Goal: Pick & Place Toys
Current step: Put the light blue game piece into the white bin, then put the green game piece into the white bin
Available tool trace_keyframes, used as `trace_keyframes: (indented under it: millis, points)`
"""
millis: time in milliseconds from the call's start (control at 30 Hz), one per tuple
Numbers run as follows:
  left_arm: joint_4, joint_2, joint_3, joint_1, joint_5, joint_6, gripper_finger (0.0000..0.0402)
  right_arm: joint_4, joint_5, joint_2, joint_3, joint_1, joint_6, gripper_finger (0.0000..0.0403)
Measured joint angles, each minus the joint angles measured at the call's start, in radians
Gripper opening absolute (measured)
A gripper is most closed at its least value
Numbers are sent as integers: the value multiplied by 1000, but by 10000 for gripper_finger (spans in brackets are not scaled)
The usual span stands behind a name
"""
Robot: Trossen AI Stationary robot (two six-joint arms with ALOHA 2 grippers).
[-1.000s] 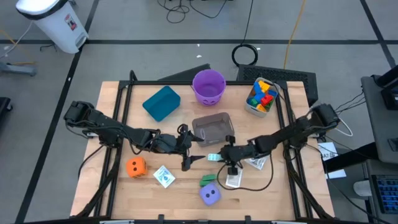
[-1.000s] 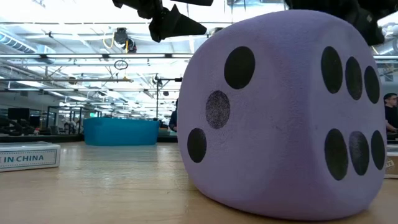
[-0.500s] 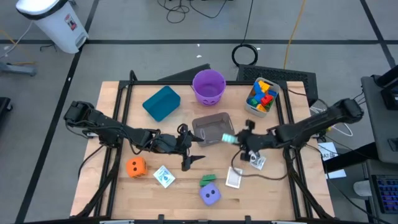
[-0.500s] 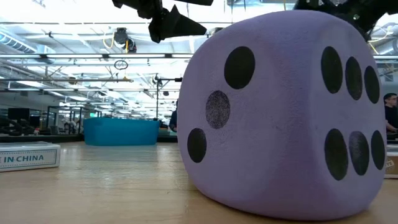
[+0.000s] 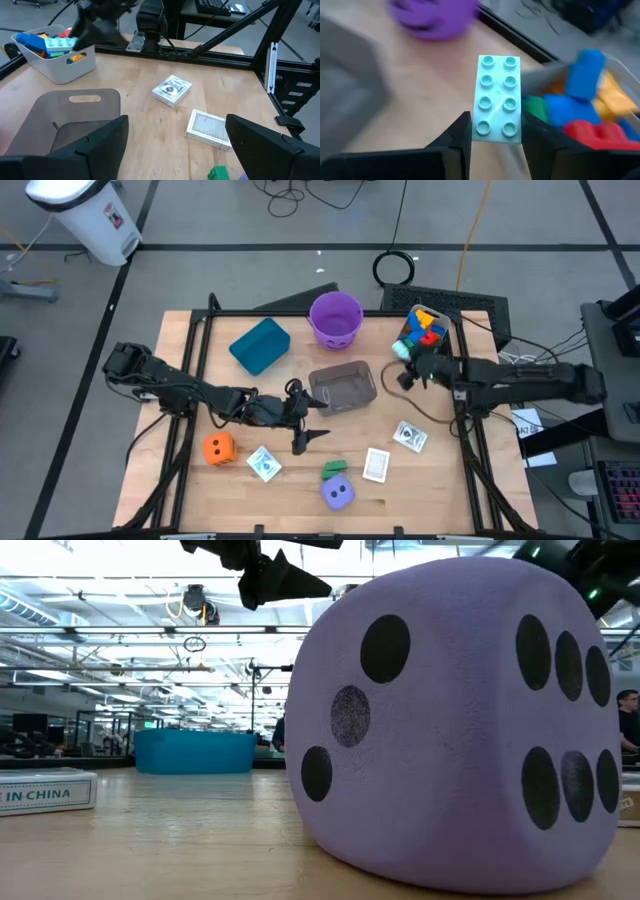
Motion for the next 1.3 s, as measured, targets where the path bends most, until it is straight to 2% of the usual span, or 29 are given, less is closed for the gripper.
trace_keyframes:
  millis: [67,200,300,400,733,833,1000,1133,1300]
  points:
    - [0,0,0,0,0,0,340,16,-43,1,-19,-113,-29,110]
    - [0,0,0,0,0,0,340,121,-196,23,-51,-304,-105,111]
    - [0,0,0,0,0,0,340,188,-234,39,-68,-386,-131,119]
    - [-1,0,0,0,0,-5,340,188,-232,41,-73,-412,-141,139]
    - [-16,0,0,0,0,-13,340,211,-238,25,-73,-404,-188,247]
    - [-35,0,0,-3,21,-43,340,210,-307,-5,-73,-397,-190,265]
    - [-77,1,0,-19,137,-53,340,202,-338,-48,-73,-306,-232,266]
    - [-101,51,-1,-52,145,-33,340,233,-338,-75,-73,-212,-274,256]
    - [-59,173,-1,-72,130,23,340,313,-336,-94,-71,-84,-271,248]
